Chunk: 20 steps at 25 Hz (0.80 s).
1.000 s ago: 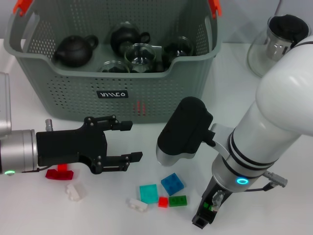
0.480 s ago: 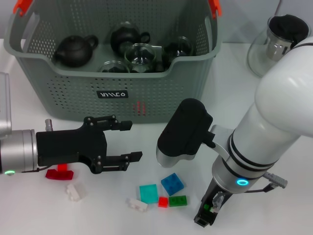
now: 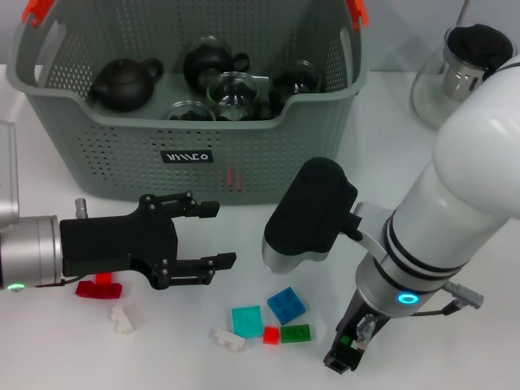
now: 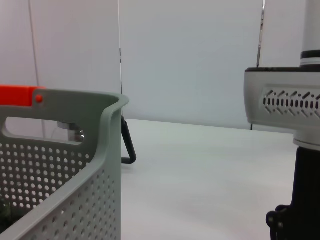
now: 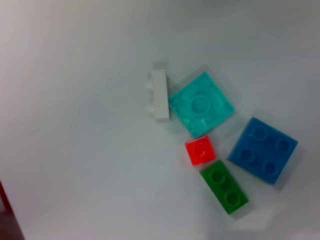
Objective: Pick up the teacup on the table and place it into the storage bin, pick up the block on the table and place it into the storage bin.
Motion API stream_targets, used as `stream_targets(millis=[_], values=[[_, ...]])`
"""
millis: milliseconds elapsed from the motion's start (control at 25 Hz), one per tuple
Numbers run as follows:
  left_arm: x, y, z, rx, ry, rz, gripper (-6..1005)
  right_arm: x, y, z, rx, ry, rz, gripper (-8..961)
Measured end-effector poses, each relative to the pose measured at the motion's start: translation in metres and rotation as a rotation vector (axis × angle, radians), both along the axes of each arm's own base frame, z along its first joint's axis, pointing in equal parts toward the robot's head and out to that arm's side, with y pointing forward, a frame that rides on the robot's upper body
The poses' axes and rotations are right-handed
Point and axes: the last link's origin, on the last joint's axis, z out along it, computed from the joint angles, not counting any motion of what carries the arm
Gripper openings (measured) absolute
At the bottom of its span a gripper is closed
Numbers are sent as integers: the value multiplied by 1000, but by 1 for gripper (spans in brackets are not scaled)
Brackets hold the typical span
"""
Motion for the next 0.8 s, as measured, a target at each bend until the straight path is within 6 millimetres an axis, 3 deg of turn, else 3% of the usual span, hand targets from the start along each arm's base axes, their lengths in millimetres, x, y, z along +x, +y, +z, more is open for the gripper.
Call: stream_targets(millis=[160, 360, 800], values=[[0, 0, 0, 1, -1, 1, 752, -1, 4, 14, 18, 28, -26, 436], [-1, -1, 1, 2, 0, 4, 753, -11, 16, 48, 87, 129, -42, 437], [-2, 2, 3, 16, -2, 13, 752, -80, 60, 124, 287, 364, 125, 436]])
